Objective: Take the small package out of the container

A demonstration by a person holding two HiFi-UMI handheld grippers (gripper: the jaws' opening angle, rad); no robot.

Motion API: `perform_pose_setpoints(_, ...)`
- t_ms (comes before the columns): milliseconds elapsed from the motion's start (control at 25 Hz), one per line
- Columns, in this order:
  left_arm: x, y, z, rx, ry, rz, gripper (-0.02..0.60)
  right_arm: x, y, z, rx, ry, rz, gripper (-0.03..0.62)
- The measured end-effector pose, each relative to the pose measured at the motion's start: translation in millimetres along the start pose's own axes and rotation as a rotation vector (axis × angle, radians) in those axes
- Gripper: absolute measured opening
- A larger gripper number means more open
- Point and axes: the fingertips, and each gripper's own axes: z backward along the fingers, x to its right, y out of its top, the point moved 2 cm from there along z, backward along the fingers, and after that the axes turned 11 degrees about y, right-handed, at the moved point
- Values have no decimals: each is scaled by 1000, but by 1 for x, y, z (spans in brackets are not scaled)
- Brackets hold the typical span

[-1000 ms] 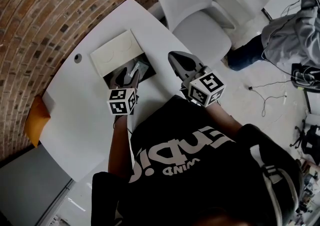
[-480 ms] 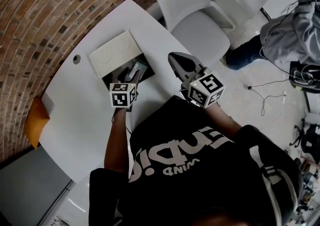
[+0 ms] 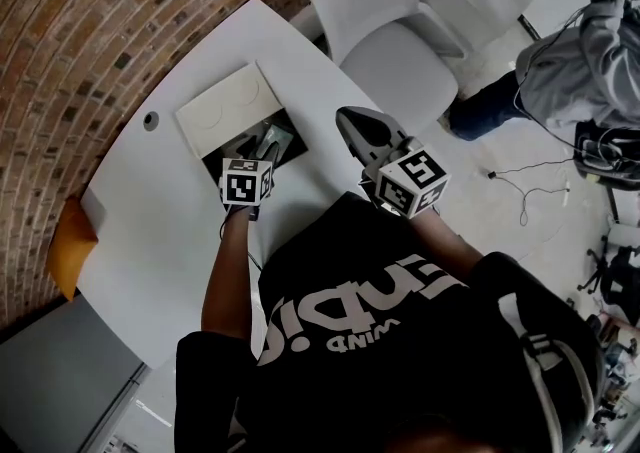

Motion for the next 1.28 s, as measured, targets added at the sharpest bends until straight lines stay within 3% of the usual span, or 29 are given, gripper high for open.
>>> perform_pose_setpoints(320, -4, -8, -13, -60, -11, -55, 213, 4, -1, -3, -3, -7, -9, 0)
perform_pose_setpoints(1040, 2, -25, -40, -161, -23, -82, 213, 17, -3, -7, -20, -14, -33, -1)
perform_pose_setpoints(1280, 3, -25, -40, -160, -26, -85, 213, 18, -3, -7, -23, -17, -32, 0)
